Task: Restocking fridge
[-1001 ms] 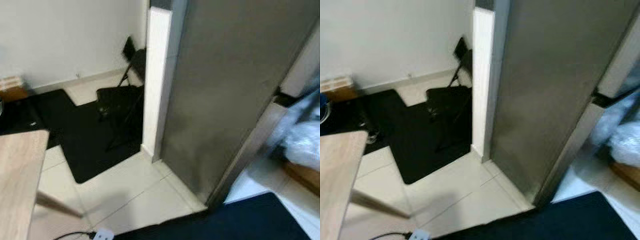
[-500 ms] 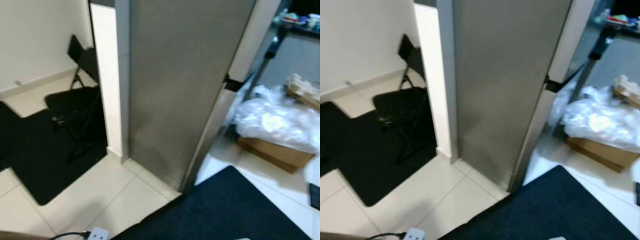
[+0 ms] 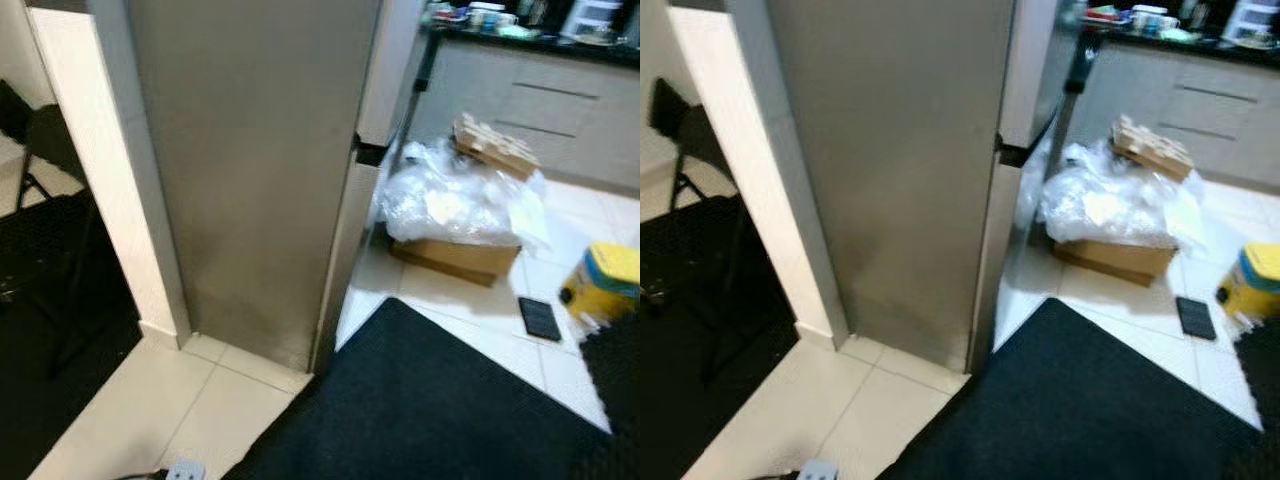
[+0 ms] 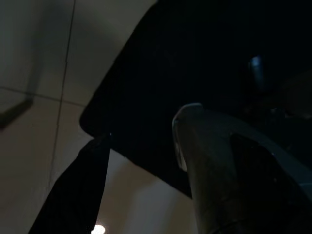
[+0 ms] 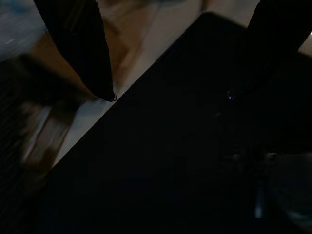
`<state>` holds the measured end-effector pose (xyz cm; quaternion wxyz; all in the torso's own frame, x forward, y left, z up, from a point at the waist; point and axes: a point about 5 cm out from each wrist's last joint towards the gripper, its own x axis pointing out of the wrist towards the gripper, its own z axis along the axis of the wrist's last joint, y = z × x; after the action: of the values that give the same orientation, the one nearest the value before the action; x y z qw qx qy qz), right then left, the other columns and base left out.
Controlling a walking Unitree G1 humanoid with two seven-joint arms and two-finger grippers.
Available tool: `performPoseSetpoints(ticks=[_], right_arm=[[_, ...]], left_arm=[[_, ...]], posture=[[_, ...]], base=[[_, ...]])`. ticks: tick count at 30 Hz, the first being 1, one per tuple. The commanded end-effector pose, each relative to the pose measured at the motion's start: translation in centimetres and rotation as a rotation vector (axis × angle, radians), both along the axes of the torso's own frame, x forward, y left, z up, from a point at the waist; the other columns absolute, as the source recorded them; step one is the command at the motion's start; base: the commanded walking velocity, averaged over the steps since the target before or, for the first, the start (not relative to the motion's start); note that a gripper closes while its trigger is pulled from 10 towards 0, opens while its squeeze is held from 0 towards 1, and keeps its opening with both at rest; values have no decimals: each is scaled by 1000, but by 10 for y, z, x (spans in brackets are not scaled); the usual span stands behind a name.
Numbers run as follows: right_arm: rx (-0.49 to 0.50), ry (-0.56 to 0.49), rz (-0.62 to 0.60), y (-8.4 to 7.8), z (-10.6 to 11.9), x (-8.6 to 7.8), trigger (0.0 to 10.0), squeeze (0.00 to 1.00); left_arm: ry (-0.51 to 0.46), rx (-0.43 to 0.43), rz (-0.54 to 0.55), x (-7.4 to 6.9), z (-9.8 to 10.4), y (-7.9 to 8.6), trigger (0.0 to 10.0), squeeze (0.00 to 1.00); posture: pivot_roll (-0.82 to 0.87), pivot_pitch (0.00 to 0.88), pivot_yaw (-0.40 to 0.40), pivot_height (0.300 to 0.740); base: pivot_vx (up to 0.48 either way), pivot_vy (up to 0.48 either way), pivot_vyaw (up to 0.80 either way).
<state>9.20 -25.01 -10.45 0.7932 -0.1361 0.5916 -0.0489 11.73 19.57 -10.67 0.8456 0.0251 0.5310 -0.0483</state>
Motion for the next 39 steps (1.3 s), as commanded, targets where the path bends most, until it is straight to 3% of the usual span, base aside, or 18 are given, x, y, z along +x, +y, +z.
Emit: performPoseSetpoints(ticks=[1, 8, 19, 39], right_arm=[[-12, 11, 3, -4, 0, -4, 10000, 0], [-18, 11, -2, -7, 1, -6, 10000, 0], [-8, 12, 18, -5, 0, -6, 10000, 0], [-8, -7, 91, 0, 3, 11, 10000, 0]], left_arm=[[1, -8, 21, 2, 1, 2, 10000, 0], [13, 2, 10, 0, 0, 2, 10000, 0], [6, -6, 20, 4, 0, -2, 10000, 0], [23, -5, -7, 0, -2, -8, 10000, 0]], posture=[[61, 0, -17, 740], [47, 0, -5, 740], [48, 0, -14, 740], [56, 0, -33, 740]], base=[[0, 0, -788], [0, 0, -788], [0, 0, 0], [66, 0, 0]])
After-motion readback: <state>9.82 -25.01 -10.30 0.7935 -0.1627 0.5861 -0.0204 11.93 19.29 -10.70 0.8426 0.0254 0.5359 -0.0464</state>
